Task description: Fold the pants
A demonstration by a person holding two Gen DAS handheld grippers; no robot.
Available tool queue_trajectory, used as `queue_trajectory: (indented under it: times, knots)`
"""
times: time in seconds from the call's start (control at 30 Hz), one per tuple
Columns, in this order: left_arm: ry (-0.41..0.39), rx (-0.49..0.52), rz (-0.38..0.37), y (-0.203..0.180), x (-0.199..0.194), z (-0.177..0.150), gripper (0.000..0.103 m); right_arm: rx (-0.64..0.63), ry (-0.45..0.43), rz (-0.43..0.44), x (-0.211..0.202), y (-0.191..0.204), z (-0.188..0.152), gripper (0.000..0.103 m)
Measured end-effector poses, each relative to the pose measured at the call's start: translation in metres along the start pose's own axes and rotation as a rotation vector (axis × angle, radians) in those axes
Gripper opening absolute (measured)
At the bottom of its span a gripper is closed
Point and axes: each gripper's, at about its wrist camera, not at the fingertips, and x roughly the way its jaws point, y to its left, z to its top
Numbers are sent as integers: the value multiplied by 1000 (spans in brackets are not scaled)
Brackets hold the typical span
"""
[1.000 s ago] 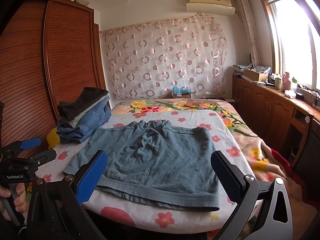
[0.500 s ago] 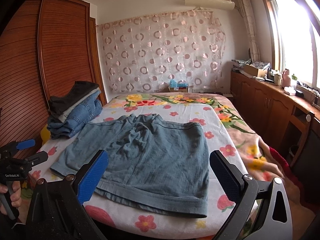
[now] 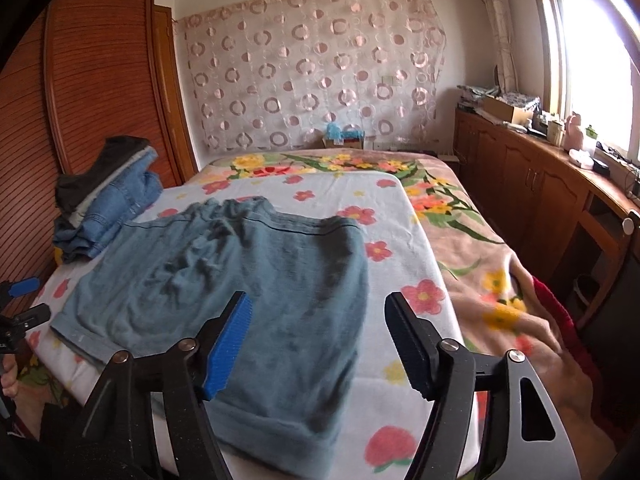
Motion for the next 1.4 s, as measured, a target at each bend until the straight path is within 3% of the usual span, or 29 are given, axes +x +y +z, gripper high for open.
queue_trajectory:
  times: [0.23,0.57,0.9,1.0,1.07,1.17,1.3,1.37,1.4]
  knots:
    - [60,-11,14,15,24,-7,102,30,113,-10,44,-26,28,47]
    - [122,-26,6,24,37,-13,102,10,204,-46,80,-14,61,44]
    - [155,-24,8,26,45,-16,102,-65,226,-34,80,0,70,44]
    - [170,-25,8,27,48,-20,102,-85,220,-14,78,5,71,24]
    - [170,-34,-1,29,48,-21,102,-117,221,-5,73,11,71,4]
    - [172,-41,-9,31,48,-21,102,-161,166,-103,54,11,69,3]
    - [171,-43,-16,32,49,-22,102,-128,115,-249,28,4,75,3]
    - [171,-43,-16,32,48,-22,102,-110,109,-268,22,-2,75,3]
    - [171,-43,-15,32,48,-22,102,-99,116,-267,20,-4,76,8]
